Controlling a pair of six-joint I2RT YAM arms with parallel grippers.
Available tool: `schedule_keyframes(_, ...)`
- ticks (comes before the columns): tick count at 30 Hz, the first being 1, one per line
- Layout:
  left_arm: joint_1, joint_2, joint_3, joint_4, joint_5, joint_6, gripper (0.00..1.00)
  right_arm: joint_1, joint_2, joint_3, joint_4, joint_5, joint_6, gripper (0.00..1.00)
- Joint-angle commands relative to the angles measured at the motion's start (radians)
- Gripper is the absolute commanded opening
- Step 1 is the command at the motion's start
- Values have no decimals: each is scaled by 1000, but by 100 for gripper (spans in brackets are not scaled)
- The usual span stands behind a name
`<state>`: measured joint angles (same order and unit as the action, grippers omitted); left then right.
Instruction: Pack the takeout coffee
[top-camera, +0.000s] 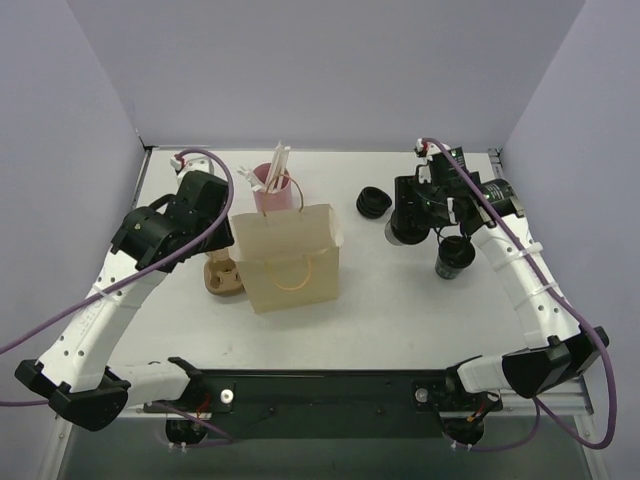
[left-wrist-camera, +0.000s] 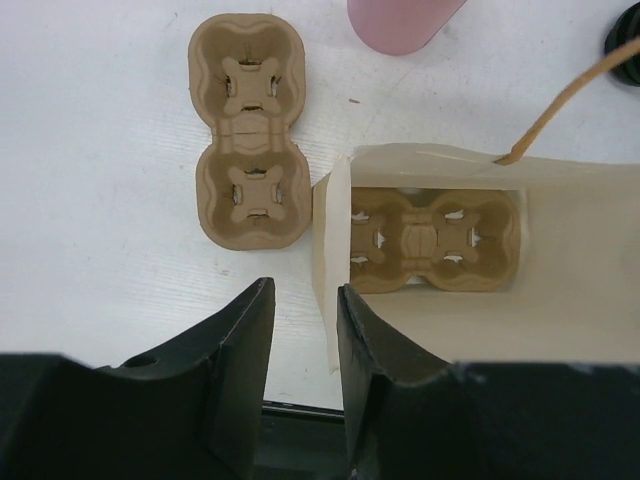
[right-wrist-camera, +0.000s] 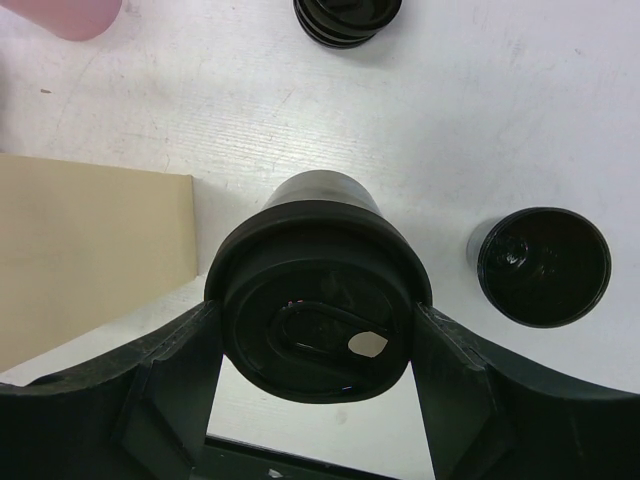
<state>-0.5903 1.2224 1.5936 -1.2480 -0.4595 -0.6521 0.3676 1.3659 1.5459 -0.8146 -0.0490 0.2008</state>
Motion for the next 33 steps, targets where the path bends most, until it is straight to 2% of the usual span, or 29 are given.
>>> schedule_keyframes(1,0,-31,-29,38,-24,19,42,7,-10,68,-32,12,-38,40)
schedule_keyframes(8,3,-27,-93,100,-8,25,41,30,-8,166,-32,-5,-60,39)
schedule_keyframes(13,6,-40,-135,225,28,62,38,128,-1,245,-31,15,-103,39)
schedule_keyframes(16,6,-38,-141,257,80,75,28,191,2,307,-28,18,-132,39)
schedule_keyframes(17,6,-37,-142,263,97,81,19,203,4,324,-28,17,-138,39)
schedule_keyframes(20,6,-58,-181,324,198,123,0,249,-2,358,2,-9,-178,39)
schedule_keyframes(27,1,-167,-316,499,312,160,0,378,-36,335,52,-242,-300,40)
schedule_keyframes(33,-3,-248,-400,617,348,212,0,488,-42,260,45,-215,-366,40)
